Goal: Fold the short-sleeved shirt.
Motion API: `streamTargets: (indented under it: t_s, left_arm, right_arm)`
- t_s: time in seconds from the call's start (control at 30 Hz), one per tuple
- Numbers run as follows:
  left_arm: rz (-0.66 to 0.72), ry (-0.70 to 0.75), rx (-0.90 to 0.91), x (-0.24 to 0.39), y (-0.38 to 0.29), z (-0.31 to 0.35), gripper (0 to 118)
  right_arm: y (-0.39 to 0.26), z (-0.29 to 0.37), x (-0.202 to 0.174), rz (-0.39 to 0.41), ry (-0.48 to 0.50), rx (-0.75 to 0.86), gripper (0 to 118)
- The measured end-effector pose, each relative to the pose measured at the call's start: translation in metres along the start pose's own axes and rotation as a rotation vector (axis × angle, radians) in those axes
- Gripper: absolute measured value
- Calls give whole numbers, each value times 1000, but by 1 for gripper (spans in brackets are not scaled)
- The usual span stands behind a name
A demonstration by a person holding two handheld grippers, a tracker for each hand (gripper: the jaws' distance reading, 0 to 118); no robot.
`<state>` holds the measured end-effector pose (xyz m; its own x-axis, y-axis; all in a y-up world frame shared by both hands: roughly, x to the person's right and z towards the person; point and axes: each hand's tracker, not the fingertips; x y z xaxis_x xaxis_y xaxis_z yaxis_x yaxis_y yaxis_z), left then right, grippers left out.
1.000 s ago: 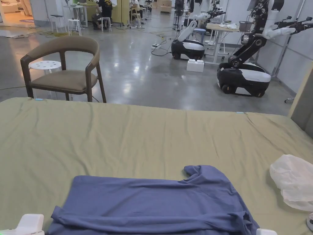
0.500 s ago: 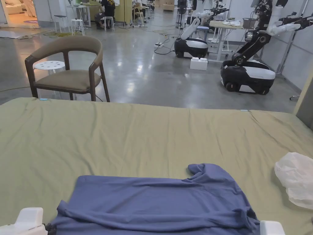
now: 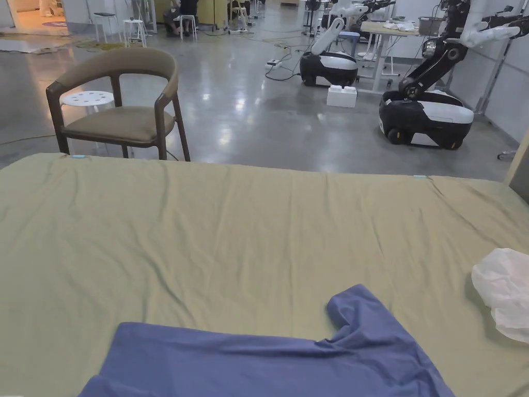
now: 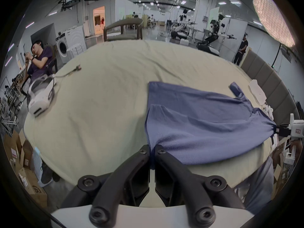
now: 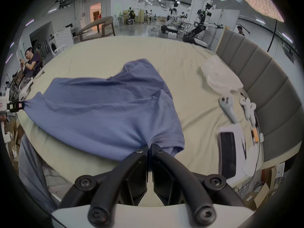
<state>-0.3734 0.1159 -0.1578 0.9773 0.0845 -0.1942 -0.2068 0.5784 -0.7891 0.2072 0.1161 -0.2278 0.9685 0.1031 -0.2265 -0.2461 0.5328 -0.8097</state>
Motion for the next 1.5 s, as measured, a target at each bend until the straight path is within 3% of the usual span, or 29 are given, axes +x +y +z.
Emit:
streamTargets:
  t_s: [0.37, 0.43, 0.53, 0.57, 0.63, 0.87, 1.0, 1.13, 1.3, 1.33, 1.43, 1.47, 1.5]
  left_arm:
    - [-33, 48, -126, -4, -53, -46, 0]
    - [-37, 52, -126, -4, -51, -49, 2]
    - [-39, 57, -112, -1, -43, -45, 30]
    - [-42, 65, -91, 1, -40, -43, 43]
    - [-46, 38, -9, 1, -35, -39, 52]
    - [-74, -14, 326, 53, 2, -13, 53]
    - [-52, -2, 521, 82, 39, 3, 53]
    - [-87, 36, 715, 108, 73, 22, 53]
    - [-132, 85, 858, 126, 95, 38, 51]
    - [-132, 84, 870, 127, 98, 41, 49]
    - [-131, 61, 890, 128, 100, 46, 15]
    - [-130, 64, 896, 128, 100, 47, 3]
    - [-125, 81, 905, 129, 99, 48, 0]
  right_arm:
    - [-63, -48, -24, -10, -29, -115, 4]
    - [-60, -45, -22, -20, -28, -99, 13]
    - [-50, -28, -25, -7, -90, -120, 58]
    - [-46, -24, -24, -5, -109, -107, 65]
    - [-34, -6, -24, -15, -131, -60, 65]
    - [29, 43, -53, -54, -137, 339, 72]
    - [67, 50, -74, -118, -119, 599, 72]
    - [102, 59, -95, -130, -135, 804, 72]
    - [129, 67, -113, -152, -132, 908, 69]
    - [132, 68, -114, -151, -125, 921, 64]
    - [139, 68, -120, -130, -130, 961, 13]
    - [141, 68, -122, -122, -145, 969, 5]
    - [142, 67, -123, -119, -157, 972, 5]
